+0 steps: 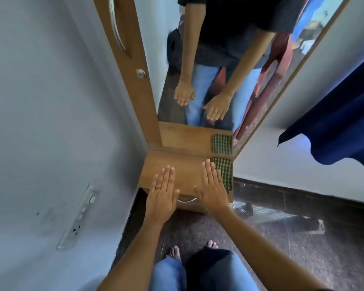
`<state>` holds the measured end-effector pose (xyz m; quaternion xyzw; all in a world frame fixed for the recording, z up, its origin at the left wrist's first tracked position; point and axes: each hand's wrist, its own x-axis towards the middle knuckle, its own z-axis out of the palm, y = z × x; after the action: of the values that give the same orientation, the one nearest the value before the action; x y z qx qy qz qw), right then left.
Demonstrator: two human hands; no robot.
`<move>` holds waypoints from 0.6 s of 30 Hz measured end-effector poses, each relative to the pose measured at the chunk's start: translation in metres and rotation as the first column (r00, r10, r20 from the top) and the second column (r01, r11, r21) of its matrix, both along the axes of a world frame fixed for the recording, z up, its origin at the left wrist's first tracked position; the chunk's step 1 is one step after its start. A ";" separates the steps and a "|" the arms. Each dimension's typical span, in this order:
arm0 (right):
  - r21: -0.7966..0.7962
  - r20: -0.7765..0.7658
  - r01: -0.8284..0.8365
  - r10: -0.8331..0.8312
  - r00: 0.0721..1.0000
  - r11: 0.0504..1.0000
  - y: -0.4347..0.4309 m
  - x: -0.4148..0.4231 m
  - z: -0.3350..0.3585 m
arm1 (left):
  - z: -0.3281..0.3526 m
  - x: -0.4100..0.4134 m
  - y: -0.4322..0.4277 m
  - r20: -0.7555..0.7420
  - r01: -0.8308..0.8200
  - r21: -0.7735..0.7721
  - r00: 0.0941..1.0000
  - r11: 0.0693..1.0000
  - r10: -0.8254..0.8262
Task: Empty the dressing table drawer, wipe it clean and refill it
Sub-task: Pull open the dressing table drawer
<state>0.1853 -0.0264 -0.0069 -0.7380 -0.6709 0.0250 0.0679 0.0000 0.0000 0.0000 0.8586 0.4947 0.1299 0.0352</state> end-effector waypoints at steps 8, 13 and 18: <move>-0.114 -0.015 -0.027 0.025 1.000 0.993 0.000 0.010 -0.084 | -0.109 -0.002 -0.031 -0.033 -0.004 -0.110 0.999 0.994 0.000; -0.030 -0.014 -0.080 0.080 0.997 0.996 0.002 0.016 -0.125 | -0.177 -0.005 -0.053 -0.022 0.037 -0.147 0.999 0.988 -0.041; 0.109 0.050 -0.098 0.093 0.994 0.989 0.001 0.017 -0.147 | -0.226 0.003 -0.052 0.031 0.048 -0.167 0.999 0.985 -0.043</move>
<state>0.2027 -0.0254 -0.1543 -0.7004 -0.7073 -0.0257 0.0925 0.0026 -0.0521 -0.2265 0.8619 0.4836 0.0985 0.1170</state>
